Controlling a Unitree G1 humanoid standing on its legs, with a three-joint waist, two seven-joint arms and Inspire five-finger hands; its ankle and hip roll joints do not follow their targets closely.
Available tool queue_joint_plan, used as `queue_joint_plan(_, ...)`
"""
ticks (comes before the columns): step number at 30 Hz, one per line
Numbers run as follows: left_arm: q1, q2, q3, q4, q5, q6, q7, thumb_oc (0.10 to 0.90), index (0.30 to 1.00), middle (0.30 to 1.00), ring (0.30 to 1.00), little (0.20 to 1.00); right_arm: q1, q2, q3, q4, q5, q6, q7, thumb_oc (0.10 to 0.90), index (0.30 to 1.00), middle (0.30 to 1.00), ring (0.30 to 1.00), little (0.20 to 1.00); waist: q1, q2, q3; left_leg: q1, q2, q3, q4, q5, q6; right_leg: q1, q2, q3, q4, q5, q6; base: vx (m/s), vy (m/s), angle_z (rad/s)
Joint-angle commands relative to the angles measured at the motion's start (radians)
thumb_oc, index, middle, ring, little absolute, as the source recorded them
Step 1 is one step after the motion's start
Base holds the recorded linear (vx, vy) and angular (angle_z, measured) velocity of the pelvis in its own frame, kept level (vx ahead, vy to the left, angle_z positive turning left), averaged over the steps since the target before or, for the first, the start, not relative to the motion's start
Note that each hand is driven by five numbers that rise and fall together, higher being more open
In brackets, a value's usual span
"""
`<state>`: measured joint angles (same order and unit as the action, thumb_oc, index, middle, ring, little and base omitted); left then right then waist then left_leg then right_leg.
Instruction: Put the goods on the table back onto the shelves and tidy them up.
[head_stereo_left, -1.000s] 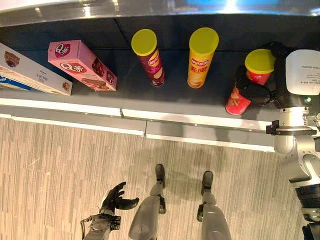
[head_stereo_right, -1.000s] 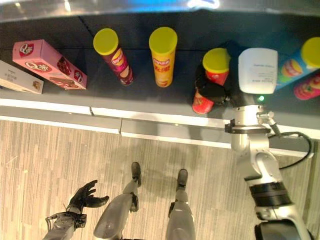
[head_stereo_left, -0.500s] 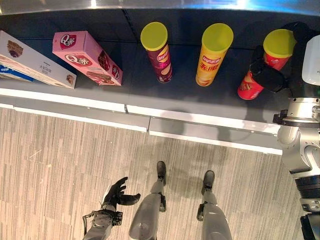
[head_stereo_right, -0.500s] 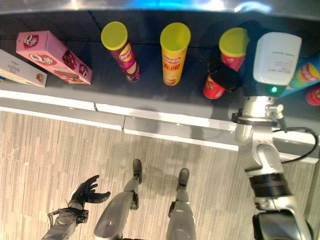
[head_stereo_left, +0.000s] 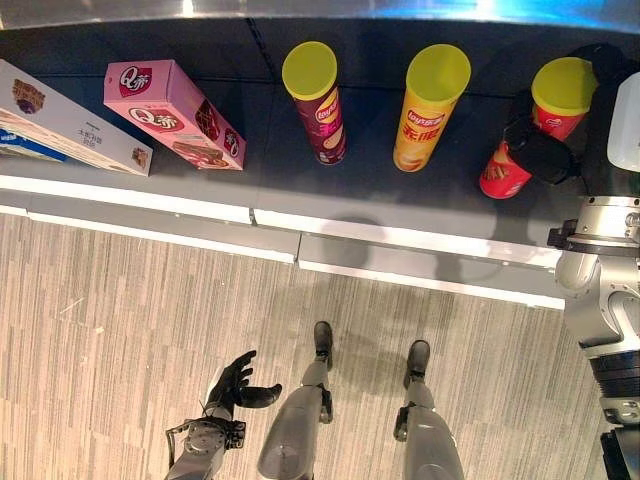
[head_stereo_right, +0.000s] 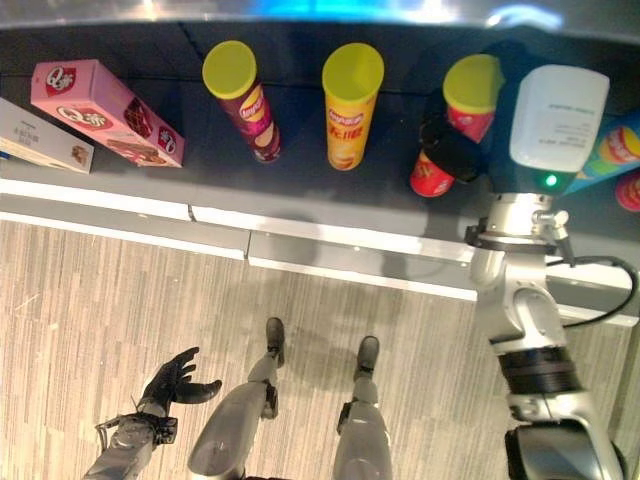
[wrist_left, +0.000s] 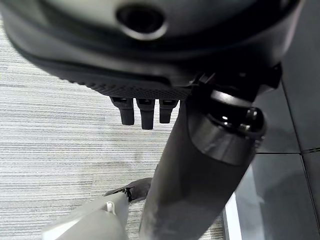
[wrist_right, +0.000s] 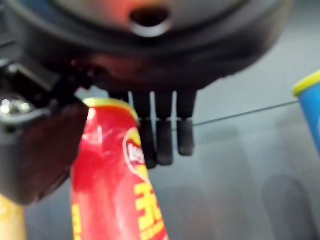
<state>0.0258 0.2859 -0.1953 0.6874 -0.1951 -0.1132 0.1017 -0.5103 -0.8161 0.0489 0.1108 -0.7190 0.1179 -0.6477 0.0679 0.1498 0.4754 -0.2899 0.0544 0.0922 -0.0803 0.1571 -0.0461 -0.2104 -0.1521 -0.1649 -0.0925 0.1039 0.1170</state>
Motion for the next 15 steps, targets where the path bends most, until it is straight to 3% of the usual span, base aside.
queue_joint_plan(1, 0.016, 0.066, -0.021, 0.017, -0.001, -0.036, 0.037, 0.8, 0.9, 0.9, 0.9, 0.9, -0.081, -0.061, -0.063, -0.059, -0.019, -0.022, -0.11, 0.4, 0.3, 0.3, 0.3, 0.3, -0.012, -0.038, -0.05, -0.029, 0.049, -0.045, 0.13, -0.124, -0.067, -0.024, -0.094, -0.014, 0.11, -0.063, 0.076, 0.0, 0.0, 0.0)
queue_joint_plan(15, 0.012, 0.064, -0.02, 0.026, 0.0, -0.04, 0.045, 0.8, 0.9, 0.9, 0.9, 0.9, -0.078, -0.04, -0.045, -0.022, -0.001, -0.018, -0.116, 0.4, 0.3, 0.3, 0.3, 0.3, -0.016, -0.03, -0.042, -0.033, 0.05, -0.034, 0.126, -0.12, -0.07, -0.036, -0.097, -0.015, 0.108, -0.055, 0.08, 0.0, 0.0, 0.0)
